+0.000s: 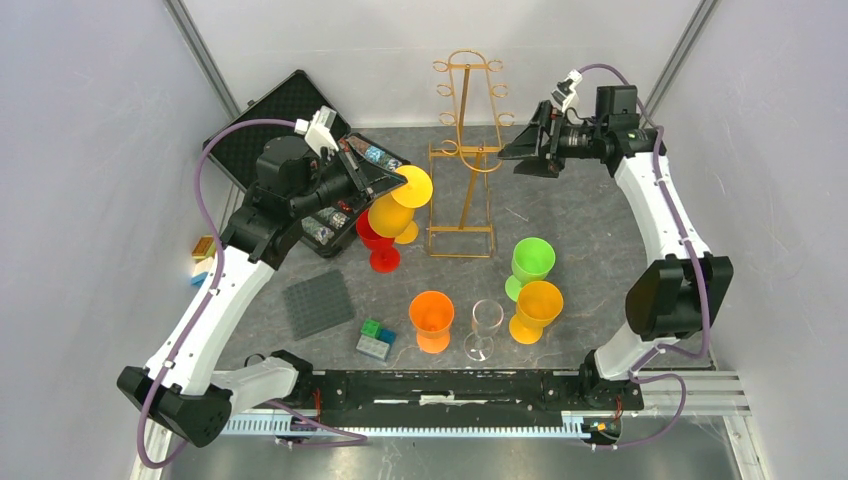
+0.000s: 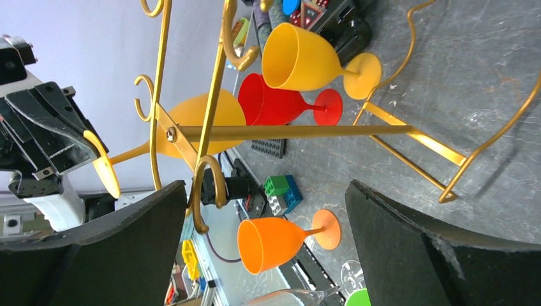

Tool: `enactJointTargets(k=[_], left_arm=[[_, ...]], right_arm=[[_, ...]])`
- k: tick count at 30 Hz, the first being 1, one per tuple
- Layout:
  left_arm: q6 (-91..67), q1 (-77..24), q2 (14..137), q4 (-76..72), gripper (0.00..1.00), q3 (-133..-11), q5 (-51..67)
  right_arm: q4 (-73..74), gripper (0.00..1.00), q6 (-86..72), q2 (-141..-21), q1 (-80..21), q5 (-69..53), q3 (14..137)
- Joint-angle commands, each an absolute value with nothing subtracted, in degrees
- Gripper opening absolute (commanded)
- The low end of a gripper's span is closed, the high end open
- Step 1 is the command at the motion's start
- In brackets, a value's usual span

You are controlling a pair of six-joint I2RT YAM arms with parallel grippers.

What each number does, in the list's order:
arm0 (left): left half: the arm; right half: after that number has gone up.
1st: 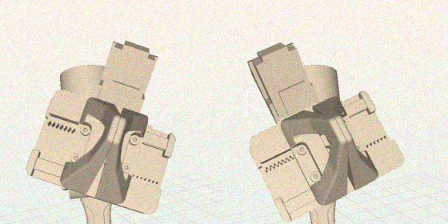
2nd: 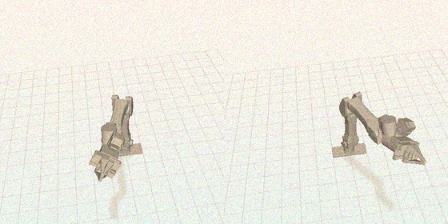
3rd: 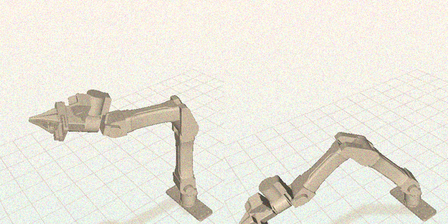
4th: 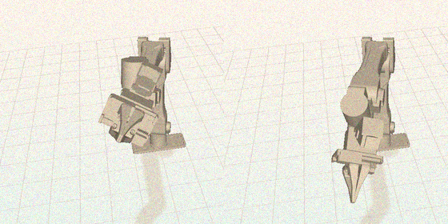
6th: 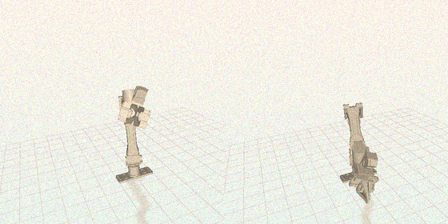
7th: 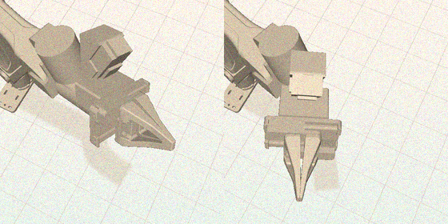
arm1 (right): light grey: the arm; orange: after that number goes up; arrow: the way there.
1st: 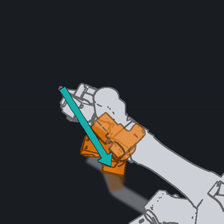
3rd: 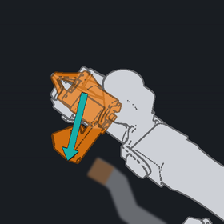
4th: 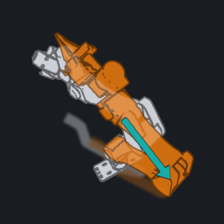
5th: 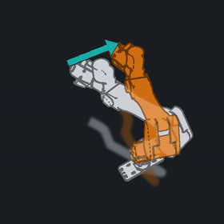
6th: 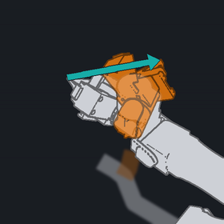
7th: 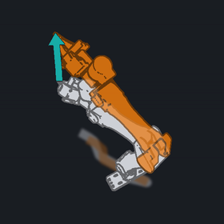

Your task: Place the wine glass upside down on the wine glass rack

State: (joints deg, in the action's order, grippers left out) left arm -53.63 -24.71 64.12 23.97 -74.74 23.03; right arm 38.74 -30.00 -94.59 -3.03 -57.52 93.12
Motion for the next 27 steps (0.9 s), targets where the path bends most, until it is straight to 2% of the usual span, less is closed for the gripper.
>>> enactJointTargets(k=[1, 12, 18, 27], left_arm=[[-52.0, -24.3, 62.7, 22.2, 0.02, -75.8, 23.8], [-52.1, -24.0, 63.2, 22.0, 0.02, -75.9, 24.1], [-52.5, -23.7, 63.7, 22.1, 0.02, -75.8, 25.0], [-53.0, -23.1, 65.1, 21.6, 0.02, -77.3, 26.4]], right_arm=[[37.9, 0.98, -29.4, -91.7, -1.2, -55.7, 96.0], [34.5, 0.98, -31.6, -89.1, 1.2, -55.4, 96.5], [35.9, 0.98, -28.4, -86.8, 4.2, -49.6, 95.0], [45.8, 0.98, -17.6, -85.1, 5.3, -36.6, 95.1]])
